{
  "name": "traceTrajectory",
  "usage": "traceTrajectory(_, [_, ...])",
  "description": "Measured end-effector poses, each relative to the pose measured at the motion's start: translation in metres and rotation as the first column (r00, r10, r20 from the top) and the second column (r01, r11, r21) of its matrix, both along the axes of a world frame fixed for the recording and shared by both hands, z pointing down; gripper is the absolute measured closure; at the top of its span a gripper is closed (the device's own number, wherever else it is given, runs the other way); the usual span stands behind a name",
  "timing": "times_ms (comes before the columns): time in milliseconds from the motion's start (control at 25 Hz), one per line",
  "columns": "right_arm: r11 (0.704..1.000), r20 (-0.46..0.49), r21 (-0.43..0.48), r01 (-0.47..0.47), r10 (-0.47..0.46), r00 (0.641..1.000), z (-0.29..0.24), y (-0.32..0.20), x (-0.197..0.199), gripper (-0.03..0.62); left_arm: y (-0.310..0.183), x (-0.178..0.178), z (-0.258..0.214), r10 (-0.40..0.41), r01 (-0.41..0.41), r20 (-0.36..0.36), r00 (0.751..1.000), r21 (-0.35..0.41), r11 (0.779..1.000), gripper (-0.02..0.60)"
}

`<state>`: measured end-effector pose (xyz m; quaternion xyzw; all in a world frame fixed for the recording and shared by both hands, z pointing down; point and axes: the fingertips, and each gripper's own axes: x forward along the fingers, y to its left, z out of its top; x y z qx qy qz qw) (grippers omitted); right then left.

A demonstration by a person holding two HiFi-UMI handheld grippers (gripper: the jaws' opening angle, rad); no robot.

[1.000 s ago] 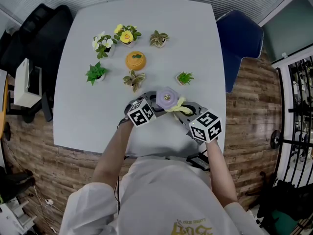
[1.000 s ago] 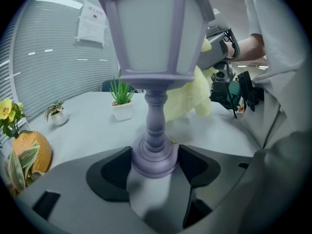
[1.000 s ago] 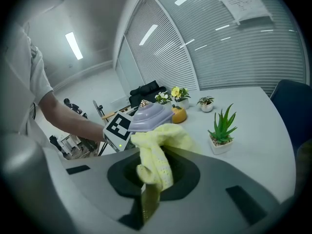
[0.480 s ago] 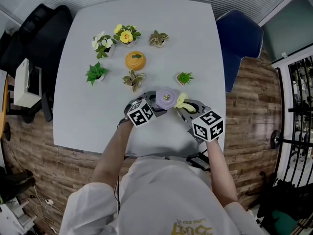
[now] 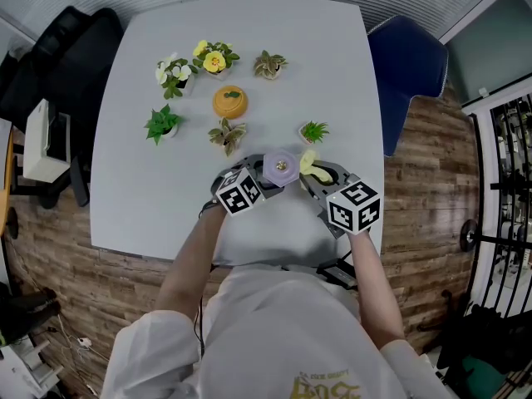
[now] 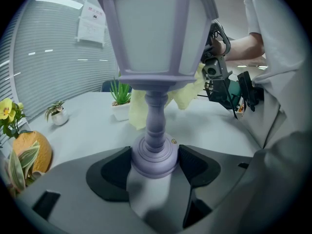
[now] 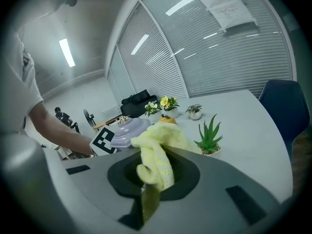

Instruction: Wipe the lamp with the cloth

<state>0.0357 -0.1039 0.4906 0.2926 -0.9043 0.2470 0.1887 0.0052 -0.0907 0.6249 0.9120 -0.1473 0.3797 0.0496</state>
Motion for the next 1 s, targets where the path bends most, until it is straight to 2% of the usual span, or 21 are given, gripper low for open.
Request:
traceTrajectory(600, [0.999,0.024,-0.025,-0.041,0.041,0.999,0.007,-0.011,0.001,0.563,0.0,-0.001,0.001,-0.003,0.003,0.004,1.0,-0.002,1.0,0.279])
traceTrajectory(1000, [0.998,0.034,-0.063,0.002,0.0,0.999,0.015,0.007,-0.003,0.563,0.0,-0.001,0.001,-0.004,0.004,0.008,1.0,-0.011,1.0,0.279])
